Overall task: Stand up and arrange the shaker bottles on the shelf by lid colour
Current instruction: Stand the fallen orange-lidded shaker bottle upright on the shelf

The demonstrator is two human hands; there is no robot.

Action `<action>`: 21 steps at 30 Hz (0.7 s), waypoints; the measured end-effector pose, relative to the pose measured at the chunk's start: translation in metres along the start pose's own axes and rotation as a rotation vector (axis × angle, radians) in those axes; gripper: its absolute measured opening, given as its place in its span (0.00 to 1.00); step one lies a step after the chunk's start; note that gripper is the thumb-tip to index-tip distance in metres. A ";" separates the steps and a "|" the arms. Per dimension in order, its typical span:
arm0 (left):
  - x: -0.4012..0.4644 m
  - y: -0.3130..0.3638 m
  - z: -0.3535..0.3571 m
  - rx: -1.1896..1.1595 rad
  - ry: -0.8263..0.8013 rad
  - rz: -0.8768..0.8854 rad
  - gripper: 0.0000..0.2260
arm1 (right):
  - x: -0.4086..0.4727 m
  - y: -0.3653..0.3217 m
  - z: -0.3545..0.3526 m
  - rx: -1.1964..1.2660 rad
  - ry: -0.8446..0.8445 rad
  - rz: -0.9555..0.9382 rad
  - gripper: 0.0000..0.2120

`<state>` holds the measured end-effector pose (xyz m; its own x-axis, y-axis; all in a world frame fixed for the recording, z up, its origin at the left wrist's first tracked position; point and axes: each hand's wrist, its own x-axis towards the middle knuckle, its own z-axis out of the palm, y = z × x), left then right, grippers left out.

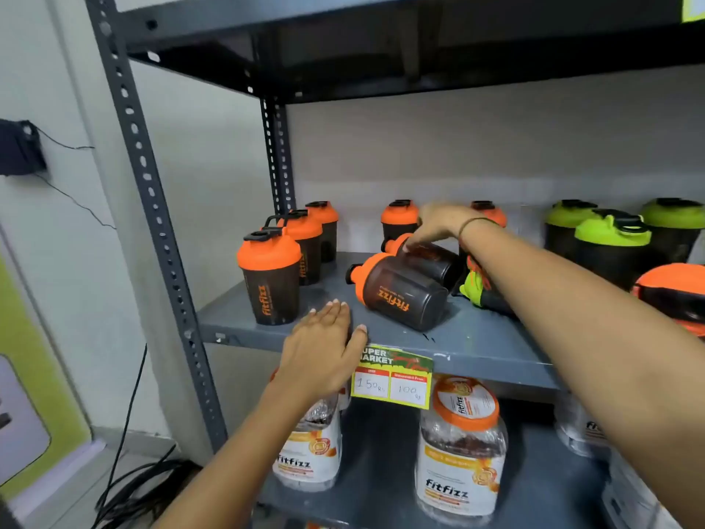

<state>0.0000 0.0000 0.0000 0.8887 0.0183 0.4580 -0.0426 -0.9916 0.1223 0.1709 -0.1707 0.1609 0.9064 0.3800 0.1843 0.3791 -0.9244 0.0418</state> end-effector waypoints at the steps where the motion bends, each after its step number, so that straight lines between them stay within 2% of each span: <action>1: 0.000 -0.001 0.001 -0.004 0.013 0.000 0.29 | 0.002 -0.003 0.000 -0.015 -0.095 0.028 0.26; 4: 0.001 -0.003 0.004 0.007 0.049 0.023 0.30 | 0.002 -0.011 0.004 0.032 -0.283 0.094 0.30; 8: 0.003 -0.006 0.006 0.018 0.060 0.036 0.31 | 0.009 -0.016 0.009 0.114 -0.424 0.080 0.18; 10: 0.002 -0.006 0.006 0.024 0.057 0.032 0.31 | 0.013 -0.015 0.013 0.174 -0.440 0.093 0.16; 12: 0.002 -0.005 0.006 0.028 0.057 0.031 0.31 | 0.016 -0.014 0.016 0.214 -0.386 0.101 0.19; 16: 0.002 -0.005 0.006 0.030 0.058 0.022 0.31 | 0.022 -0.006 0.017 0.411 -0.172 0.103 0.22; 21: 0.001 -0.004 0.004 0.030 0.047 0.012 0.30 | 0.022 0.005 0.015 0.854 0.049 0.147 0.40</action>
<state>0.0031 0.0029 -0.0038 0.8658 0.0115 0.5002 -0.0390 -0.9952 0.0903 0.1951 -0.1661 0.1505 0.9555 0.2386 0.1734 0.2870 -0.6159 -0.7337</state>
